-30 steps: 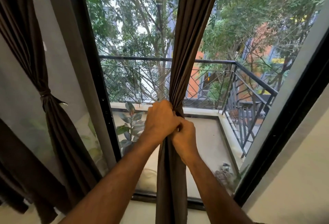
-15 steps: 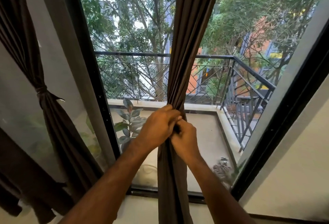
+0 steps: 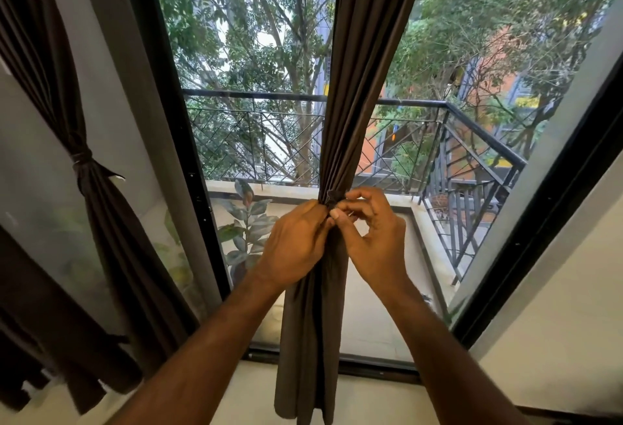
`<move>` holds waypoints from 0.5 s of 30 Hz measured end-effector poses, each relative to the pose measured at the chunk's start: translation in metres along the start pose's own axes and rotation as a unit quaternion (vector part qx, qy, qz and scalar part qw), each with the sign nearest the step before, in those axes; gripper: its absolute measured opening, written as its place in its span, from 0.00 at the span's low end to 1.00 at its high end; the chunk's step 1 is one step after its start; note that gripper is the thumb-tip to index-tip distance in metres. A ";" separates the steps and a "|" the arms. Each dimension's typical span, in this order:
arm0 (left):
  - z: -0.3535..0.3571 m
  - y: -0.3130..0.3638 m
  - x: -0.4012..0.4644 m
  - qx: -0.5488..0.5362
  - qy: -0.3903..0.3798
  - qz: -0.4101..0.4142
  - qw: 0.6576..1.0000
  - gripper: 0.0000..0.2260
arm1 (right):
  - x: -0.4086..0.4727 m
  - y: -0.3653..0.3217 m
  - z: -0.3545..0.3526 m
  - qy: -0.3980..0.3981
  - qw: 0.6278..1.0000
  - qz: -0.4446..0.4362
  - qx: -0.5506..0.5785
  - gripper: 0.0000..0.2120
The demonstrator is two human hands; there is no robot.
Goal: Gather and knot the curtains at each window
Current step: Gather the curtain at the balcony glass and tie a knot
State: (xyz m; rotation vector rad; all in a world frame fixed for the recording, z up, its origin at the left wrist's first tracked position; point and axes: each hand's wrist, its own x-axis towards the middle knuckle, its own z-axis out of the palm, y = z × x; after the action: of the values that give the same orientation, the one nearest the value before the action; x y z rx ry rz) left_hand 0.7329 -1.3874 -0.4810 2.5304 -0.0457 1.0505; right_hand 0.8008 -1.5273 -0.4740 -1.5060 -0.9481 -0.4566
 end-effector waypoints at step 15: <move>-0.007 0.007 0.014 0.084 -0.047 -0.019 0.995 0.12 | 0.008 0.024 0.010 -0.057 0.954 -0.137 -0.260 0.13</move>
State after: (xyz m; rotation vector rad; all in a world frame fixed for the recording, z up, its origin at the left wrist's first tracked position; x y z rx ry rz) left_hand 0.7372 -1.3899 -0.4641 2.7185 0.0665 0.9575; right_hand 0.8219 -1.5134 -0.4851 -1.8948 -1.1960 -0.8790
